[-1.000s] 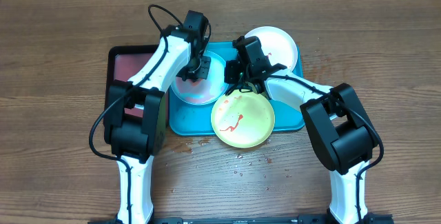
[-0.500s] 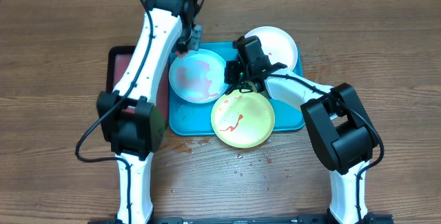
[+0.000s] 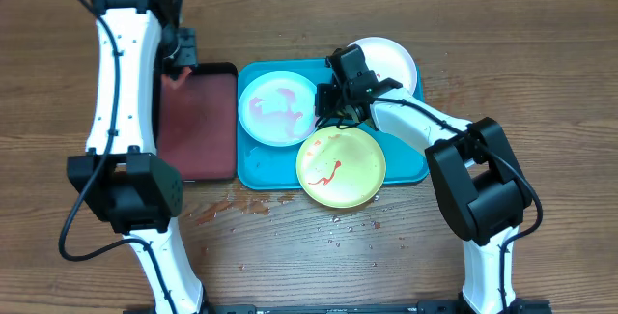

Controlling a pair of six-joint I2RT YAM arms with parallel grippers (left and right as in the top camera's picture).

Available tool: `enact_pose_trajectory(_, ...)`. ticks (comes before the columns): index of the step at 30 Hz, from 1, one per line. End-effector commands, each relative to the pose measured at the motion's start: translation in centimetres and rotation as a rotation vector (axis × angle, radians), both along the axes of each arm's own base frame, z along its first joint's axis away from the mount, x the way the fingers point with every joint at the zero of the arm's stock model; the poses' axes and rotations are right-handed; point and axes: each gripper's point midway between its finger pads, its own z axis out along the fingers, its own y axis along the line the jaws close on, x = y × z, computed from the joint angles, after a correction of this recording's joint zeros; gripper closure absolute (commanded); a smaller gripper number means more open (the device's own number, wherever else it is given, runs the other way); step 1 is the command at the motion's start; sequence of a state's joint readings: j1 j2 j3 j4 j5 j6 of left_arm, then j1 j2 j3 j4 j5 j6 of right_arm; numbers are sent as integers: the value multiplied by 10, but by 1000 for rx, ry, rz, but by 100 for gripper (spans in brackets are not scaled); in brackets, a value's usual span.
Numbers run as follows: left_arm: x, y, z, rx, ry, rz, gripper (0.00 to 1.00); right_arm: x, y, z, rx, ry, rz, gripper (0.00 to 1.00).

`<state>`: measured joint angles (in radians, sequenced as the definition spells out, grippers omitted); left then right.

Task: Clean dirty plates on tray and stack at the side
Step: 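Return the sponge to the black tray with the left gripper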

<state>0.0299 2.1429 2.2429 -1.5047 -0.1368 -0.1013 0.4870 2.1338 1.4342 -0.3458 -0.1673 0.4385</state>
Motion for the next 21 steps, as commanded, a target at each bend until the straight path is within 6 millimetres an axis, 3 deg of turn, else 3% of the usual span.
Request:
enact_pose_trajectory(1, -12, -7, -20, -41, 58, -19, 95, 15, 7, 63, 37, -133, 15, 96)
enact_pose_trajectory(9, -36, -13, -93, -77, 190, -5, 96, 15, -7, 105, -13, -225, 13, 96)
enact_pose_trajectory(15, -38, -21, -112, -131, 190, -6, 95, 13, -24, 117, -88, -252, -18, 96)
enact_pose_trajectory(16, -37, -22, -112, -138, 185, -6, 90, 13, -26, 117, -98, -253, -23, 96)
enact_pose_trajectory(17, -36, -23, -112, -143, 182, -7, 69, 12, -28, 118, -104, -253, -28, 96)
enact_pose_trajectory(18, -36, -24, -112, -148, 181, -7, 55, 12, -30, 119, -113, -253, -33, 96)
enact_pose_trajectory(21, -36, -27, -112, -163, 184, -9, 50, 10, -37, 122, -140, -255, -52, 96)
